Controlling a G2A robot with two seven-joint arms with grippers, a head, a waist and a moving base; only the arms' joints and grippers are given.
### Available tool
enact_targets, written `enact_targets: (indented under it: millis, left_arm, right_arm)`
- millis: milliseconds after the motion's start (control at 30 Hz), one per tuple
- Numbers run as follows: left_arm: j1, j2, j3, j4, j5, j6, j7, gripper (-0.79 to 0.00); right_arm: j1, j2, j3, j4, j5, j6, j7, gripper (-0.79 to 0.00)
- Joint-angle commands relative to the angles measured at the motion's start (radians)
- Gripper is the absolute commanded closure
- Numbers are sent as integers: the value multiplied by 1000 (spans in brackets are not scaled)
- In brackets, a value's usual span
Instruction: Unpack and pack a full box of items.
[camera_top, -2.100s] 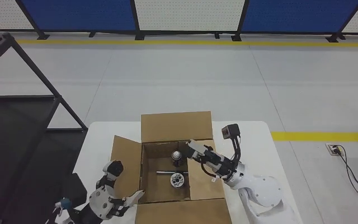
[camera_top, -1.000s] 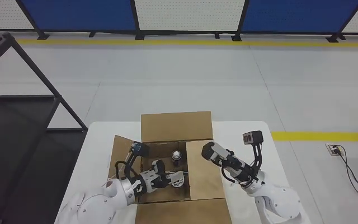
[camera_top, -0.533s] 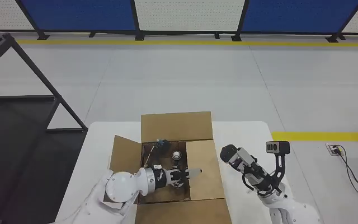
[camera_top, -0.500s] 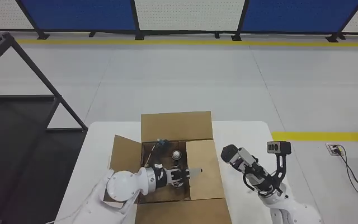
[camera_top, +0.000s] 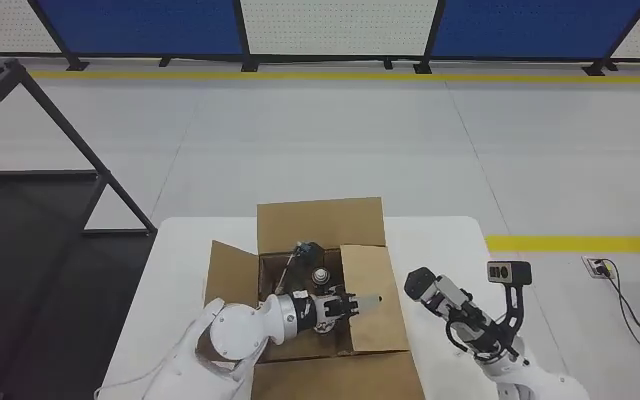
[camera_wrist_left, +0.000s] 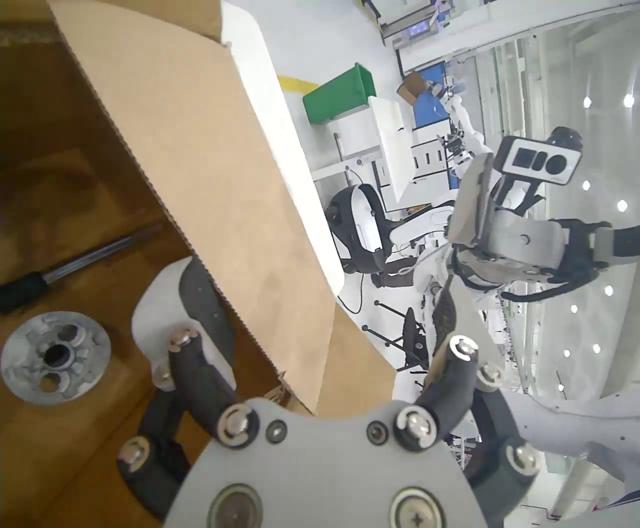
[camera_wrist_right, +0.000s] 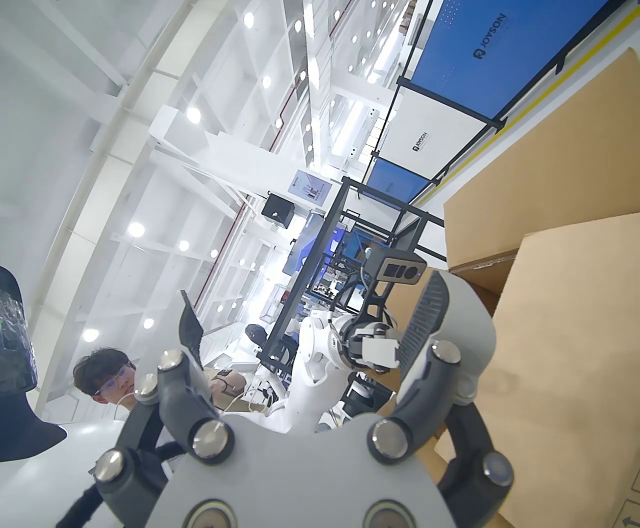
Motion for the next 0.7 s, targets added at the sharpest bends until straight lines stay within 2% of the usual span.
enact_targets:
  millis: [0, 100, 300, 667]
  left_arm:
    - [6, 2, -6, -25, 7, 1, -4, -785]
    - [10, 3, -10, -48, 15, 4, -8, -785]
    - [-8, 0, -13, -62, 9, 4, -2, -785]
    - [-120, -33, 48, -12, -73, -11, 23, -785]
  right_arm:
    - [-12, 5, 14, -4, 22, -16, 26, -785]
    - [-23, 11, 27, -15, 35, -30, 62, -785]
    - [-32, 29, 46, -29, 72, -59, 213, -785]
    - [-69, 58, 54, -60, 104, -112, 409, -785]
